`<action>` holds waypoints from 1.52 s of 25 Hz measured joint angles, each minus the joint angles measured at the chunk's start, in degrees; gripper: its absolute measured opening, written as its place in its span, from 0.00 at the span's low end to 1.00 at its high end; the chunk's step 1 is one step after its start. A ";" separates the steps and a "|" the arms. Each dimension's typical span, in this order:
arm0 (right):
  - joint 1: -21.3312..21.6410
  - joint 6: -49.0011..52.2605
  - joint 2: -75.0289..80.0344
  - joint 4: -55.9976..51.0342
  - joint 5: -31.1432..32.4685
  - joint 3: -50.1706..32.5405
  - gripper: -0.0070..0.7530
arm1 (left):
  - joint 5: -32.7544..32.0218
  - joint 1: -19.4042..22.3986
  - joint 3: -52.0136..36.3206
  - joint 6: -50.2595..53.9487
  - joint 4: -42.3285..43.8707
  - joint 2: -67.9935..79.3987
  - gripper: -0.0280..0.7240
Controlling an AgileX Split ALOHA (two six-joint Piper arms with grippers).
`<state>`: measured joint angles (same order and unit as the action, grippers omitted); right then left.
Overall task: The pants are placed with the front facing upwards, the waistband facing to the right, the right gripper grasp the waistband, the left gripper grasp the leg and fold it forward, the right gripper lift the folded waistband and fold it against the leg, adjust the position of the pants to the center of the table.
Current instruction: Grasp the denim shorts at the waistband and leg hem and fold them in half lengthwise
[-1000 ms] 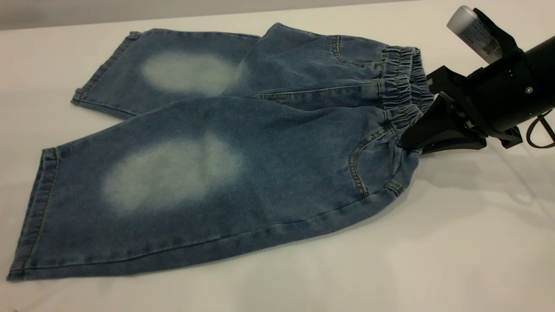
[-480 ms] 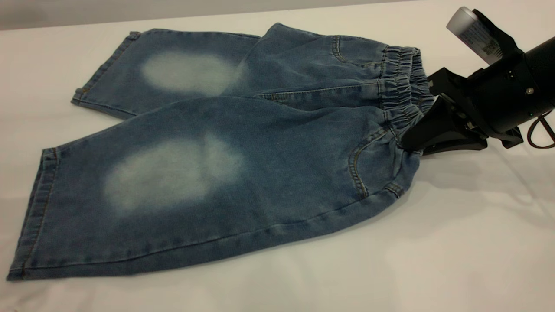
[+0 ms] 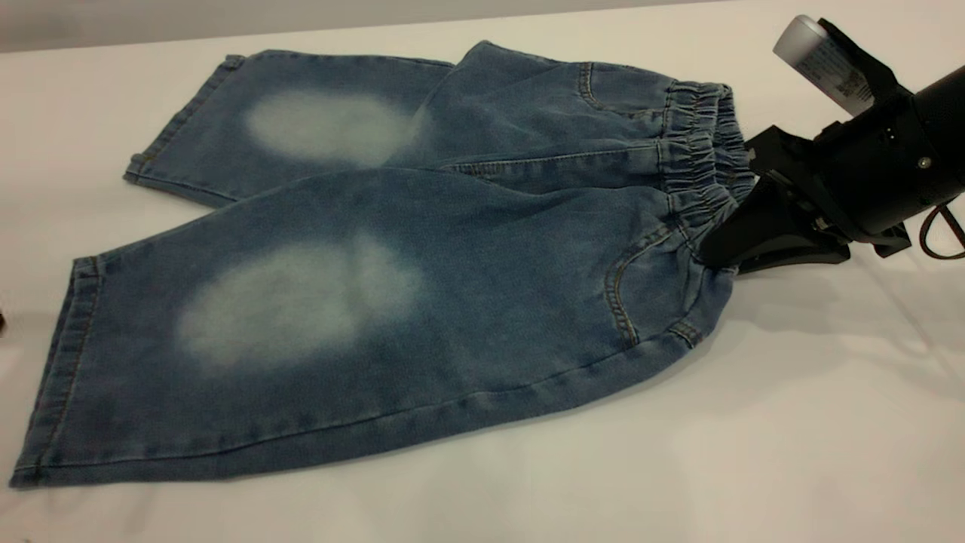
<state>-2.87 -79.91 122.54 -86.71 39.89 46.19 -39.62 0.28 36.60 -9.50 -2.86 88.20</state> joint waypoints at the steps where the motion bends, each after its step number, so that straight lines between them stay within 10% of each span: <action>1: 0.00 0.00 0.00 0.00 0.00 0.00 0.06 | 0.39 -0.61 0.00 -0.64 0.00 1.49 0.78; 38: 0.00 -0.73 0.00 -0.27 0.24 0.00 0.07 | 11.50 -4.45 0.13 -2.90 3.87 22.61 0.78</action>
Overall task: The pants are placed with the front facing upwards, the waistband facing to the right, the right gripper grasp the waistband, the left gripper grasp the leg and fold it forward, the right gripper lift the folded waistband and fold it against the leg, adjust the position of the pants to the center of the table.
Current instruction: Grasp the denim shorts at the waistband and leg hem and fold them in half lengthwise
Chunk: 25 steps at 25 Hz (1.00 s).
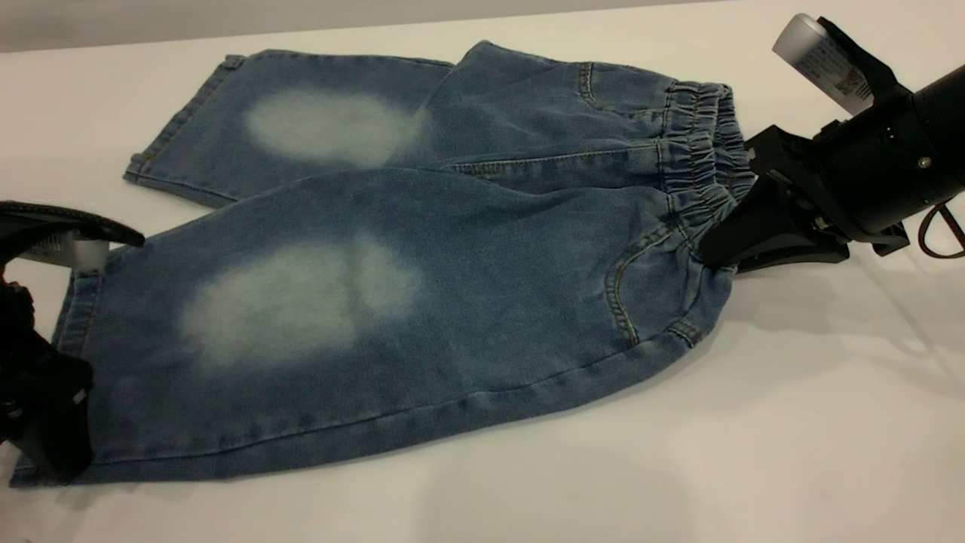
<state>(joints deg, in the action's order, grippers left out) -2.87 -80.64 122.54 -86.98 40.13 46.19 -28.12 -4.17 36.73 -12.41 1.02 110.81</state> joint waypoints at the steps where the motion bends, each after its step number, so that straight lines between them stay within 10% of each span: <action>1: 0.00 0.00 0.00 -0.09 0.04 0.00 0.07 | 0.55 0.00 0.00 0.00 0.00 0.00 0.78; 25: 0.00 0.00 0.00 -0.33 0.04 0.00 0.07 | 1.66 0.00 0.00 0.02 -2.76 0.22 0.78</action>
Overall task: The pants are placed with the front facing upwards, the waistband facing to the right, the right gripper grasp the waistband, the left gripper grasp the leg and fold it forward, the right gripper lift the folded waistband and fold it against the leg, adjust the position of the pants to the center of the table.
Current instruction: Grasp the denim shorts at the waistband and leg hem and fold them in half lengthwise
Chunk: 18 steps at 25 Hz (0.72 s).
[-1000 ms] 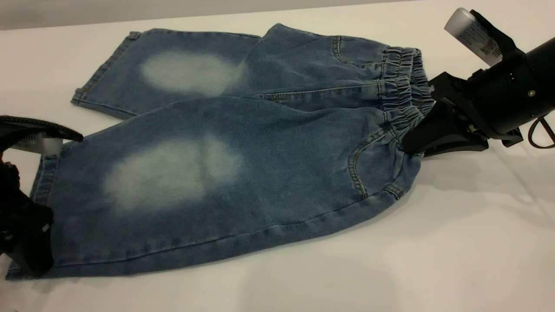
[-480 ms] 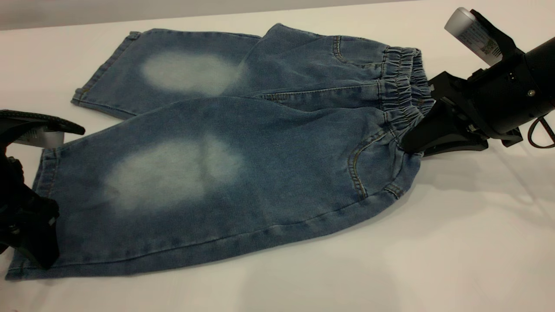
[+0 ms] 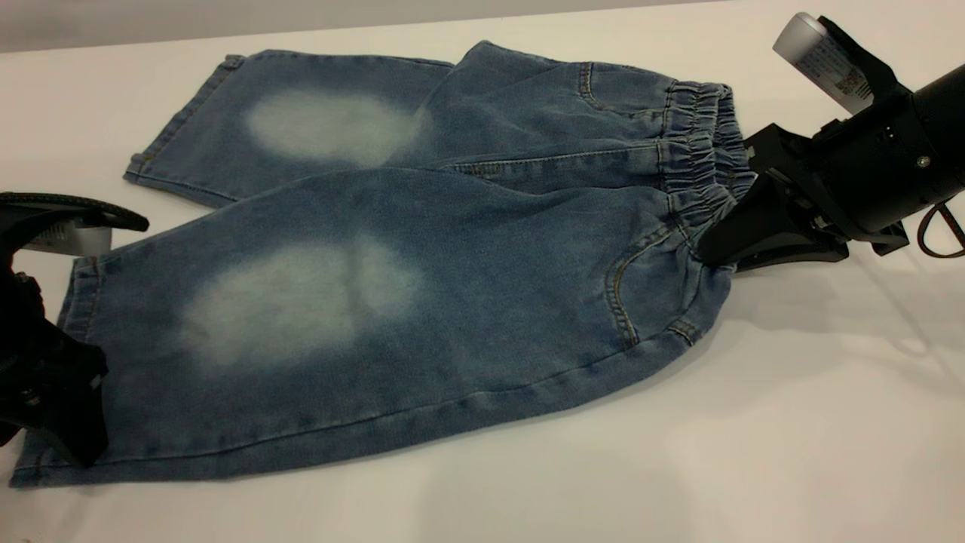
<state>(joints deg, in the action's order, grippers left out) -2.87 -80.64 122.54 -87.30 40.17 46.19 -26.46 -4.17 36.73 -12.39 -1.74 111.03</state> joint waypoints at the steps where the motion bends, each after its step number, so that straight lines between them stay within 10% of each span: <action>1: 0.00 0.00 0.00 0.00 0.00 0.00 0.07 | 0.00 0.00 0.00 0.00 0.00 0.34 0.78; 10: 0.00 0.00 0.00 0.00 0.08 0.00 0.07 | -0.60 0.00 0.29 0.16 -0.05 3.26 0.75; 18: 0.00 0.00 0.00 0.00 0.54 0.00 0.07 | -1.05 0.00 0.24 0.11 -0.36 3.56 0.32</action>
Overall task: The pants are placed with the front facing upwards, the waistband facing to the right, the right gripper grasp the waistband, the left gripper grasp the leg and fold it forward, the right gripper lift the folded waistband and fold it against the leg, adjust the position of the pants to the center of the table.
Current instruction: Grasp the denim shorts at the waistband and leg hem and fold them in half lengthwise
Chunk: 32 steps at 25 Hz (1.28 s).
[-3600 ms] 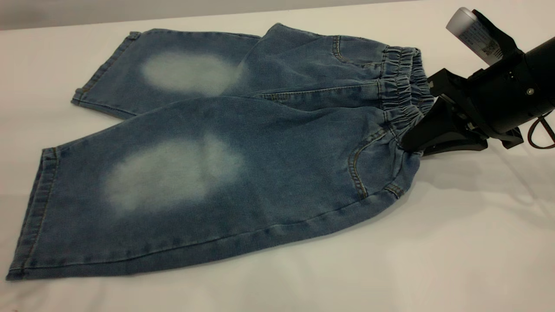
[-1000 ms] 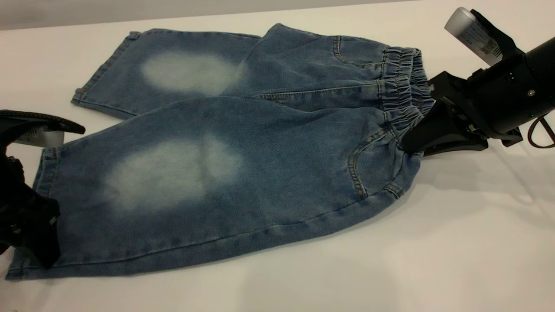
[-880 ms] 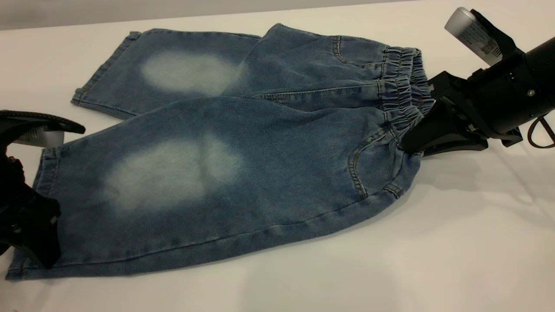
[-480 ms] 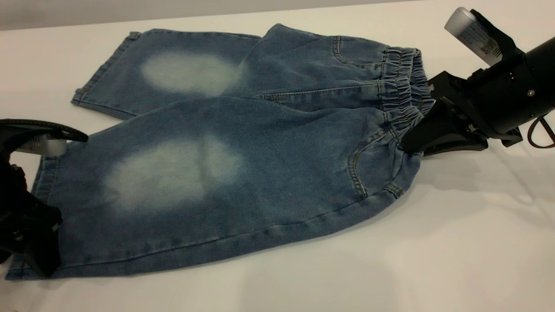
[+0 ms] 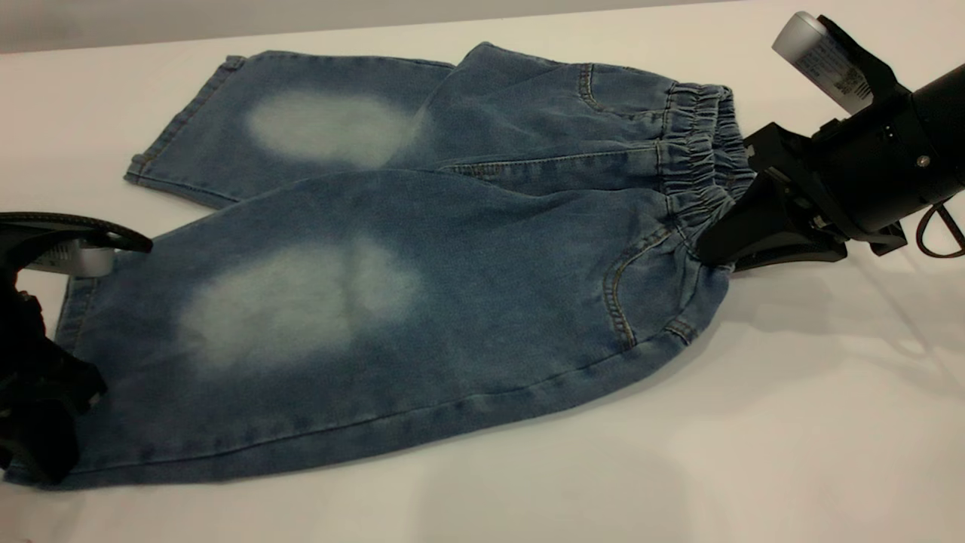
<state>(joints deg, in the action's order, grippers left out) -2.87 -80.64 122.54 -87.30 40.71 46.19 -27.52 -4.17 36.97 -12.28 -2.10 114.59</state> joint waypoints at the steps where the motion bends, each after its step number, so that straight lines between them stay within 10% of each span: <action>1: 0.00 0.00 0.00 0.00 0.00 0.00 0.07 | -0.41 0.00 0.15 -0.05 -0.21 0.06 0.26; 4: 0.00 0.00 0.00 0.00 0.00 0.00 0.07 | -3.25 0.00 2.29 -0.15 -0.49 0.23 0.12; 12: 0.00 0.00 -0.32 0.23 0.12 0.00 0.07 | -15.26 0.00 10.44 -3.11 -3.62 -1.37 0.12; 32: 0.00 1.79 -9.11 0.62 1.55 -0.12 0.07 | -18.60 0.00 11.06 -11.88 -18.11 -25.99 0.12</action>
<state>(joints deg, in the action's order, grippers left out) -2.87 -78.85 113.44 -86.69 42.26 46.07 -46.12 -4.17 48.03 -24.16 -20.21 88.59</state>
